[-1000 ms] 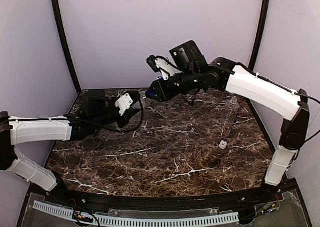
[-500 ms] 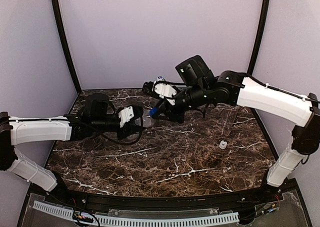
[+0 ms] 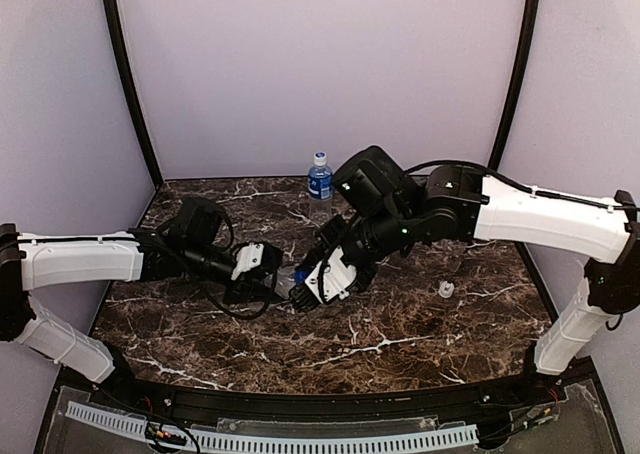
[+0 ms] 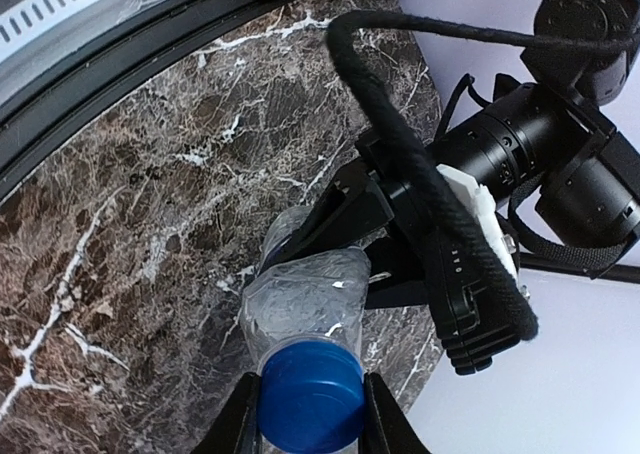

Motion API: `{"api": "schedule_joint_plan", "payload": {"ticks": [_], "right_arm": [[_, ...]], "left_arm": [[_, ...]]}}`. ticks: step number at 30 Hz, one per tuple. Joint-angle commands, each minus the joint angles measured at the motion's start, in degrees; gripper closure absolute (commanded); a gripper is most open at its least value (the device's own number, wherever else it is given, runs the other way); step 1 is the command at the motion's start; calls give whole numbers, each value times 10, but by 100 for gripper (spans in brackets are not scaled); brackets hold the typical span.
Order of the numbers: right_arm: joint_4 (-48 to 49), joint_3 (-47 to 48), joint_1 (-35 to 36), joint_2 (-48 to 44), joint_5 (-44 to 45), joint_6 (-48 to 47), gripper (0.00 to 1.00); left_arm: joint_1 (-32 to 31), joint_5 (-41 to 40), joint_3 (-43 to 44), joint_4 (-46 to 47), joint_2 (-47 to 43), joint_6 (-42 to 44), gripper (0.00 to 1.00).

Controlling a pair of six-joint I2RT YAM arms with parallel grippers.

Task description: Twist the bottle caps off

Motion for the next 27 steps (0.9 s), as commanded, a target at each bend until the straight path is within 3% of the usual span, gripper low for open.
{"api": "schedule_joint_plan", "payload": {"ticks": [1,2,5,7,11,13,17,22,27], "right_arm": [[71,-30,4,1,74,-84,71],[99,-42,3,-11,74,-69,54],[155,-55,-3,-41,48,22,31],[169,-58,-11,-65,15,107,3],[207,-68,-35,-104,-31,276,1],[229,-68,-49,-110,-22,377,1],[226,-21,-87,-86,11,595,4],[116,106,-111,0,64,805,19],[32,206,-111,72,56,867,26]], "left_arm": [[-6,56,16,18,-17,-12,82],[-6,50,15,24,-18,-18,82],[-6,28,5,62,-21,-43,82],[-6,-6,-5,98,-25,-69,82],[-6,-141,-27,193,-24,-123,82],[-6,-247,-35,240,-23,-143,82],[-6,-346,-43,297,-19,-156,82],[-6,-398,-38,317,-9,-148,82],[-6,-400,-35,317,-6,-143,82]]}}
